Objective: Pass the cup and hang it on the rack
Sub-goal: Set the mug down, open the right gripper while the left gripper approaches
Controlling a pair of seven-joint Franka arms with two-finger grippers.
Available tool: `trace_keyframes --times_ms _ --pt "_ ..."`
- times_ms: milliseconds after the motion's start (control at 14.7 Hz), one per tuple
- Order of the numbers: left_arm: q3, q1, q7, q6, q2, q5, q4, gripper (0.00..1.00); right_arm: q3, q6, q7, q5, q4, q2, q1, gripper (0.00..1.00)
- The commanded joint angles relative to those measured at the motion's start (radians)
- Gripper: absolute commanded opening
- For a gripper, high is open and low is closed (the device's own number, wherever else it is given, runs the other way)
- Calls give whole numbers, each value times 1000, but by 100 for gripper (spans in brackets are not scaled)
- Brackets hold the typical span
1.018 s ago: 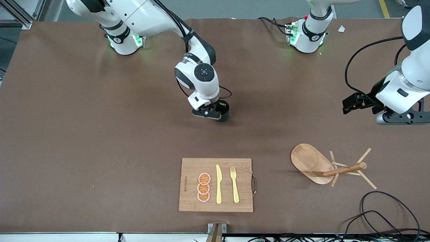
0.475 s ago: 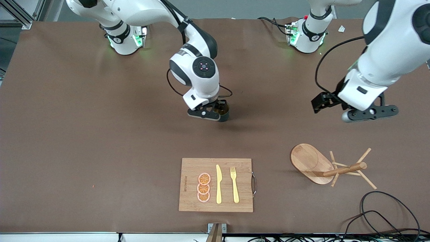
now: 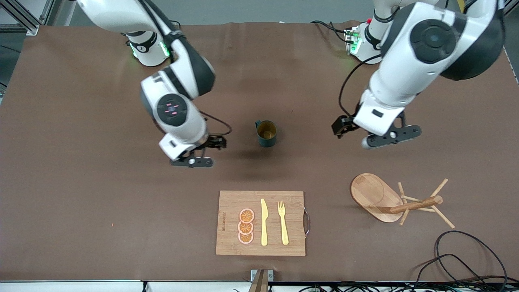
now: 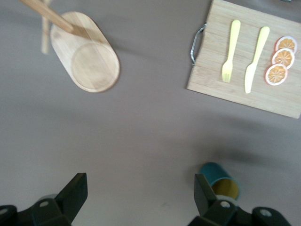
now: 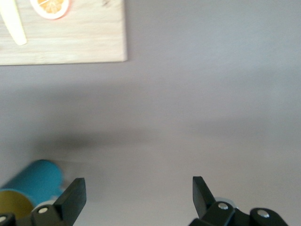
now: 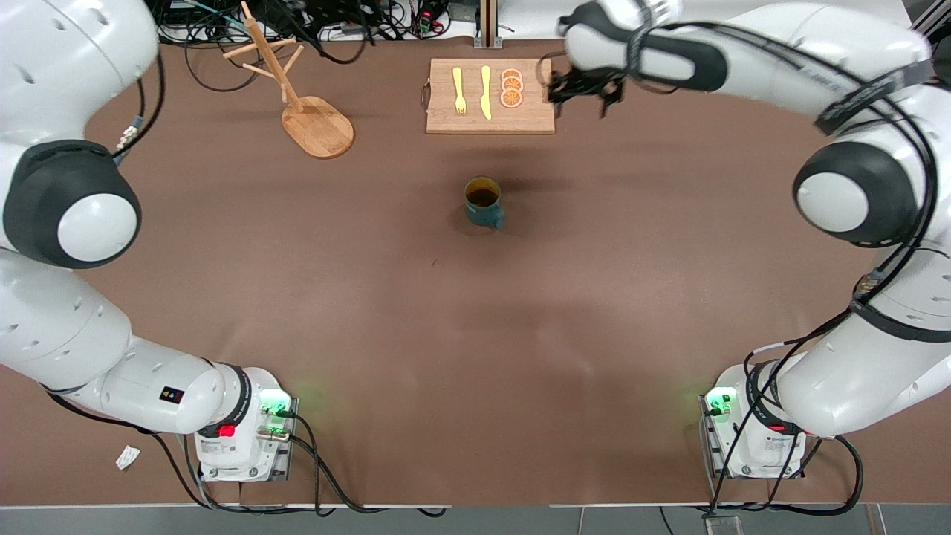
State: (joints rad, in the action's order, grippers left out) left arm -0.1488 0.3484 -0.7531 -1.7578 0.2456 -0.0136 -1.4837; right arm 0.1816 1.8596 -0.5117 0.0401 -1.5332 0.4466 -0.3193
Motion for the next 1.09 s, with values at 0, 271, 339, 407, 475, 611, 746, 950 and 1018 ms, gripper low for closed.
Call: trace_keyframes --times_ms 0,271,339,407,475,611,746,950,1018 --pt "8 99 -173 -34 44 -58 22 100 16 -52 160 -17 -65 -94 129 100" --pt "6 265 -427 -64 148 -202 23 100 13 -135 375 -11 -67 -149 270 100" --pt "6 308 -501 -86 173 -235 23 100 12 -152 406 -6 -68 -163 295 100" --pt "8 345 -572 -97 199 -267 23 100 12 -172 442 -6 -67 -172 330 100" --pt "8 386 -639 -106 225 -313 23 100 12 -187 473 -5 -67 -183 359 100" --pt "8 480 -792 -108 279 -408 25 100 10 -214 504 -5 -67 -200 434 100" --pt "8 559 -931 -109 331 -500 25 100 9 -229 538 -3 -67 -220 457 100" --pt "8 651 -1132 -123 406 -633 29 100 -54 -273 533 15 -67 -256 436 100" --pt "8 675 -1194 -124 429 -666 31 100 -106 -292 535 15 -64 -264 401 100"
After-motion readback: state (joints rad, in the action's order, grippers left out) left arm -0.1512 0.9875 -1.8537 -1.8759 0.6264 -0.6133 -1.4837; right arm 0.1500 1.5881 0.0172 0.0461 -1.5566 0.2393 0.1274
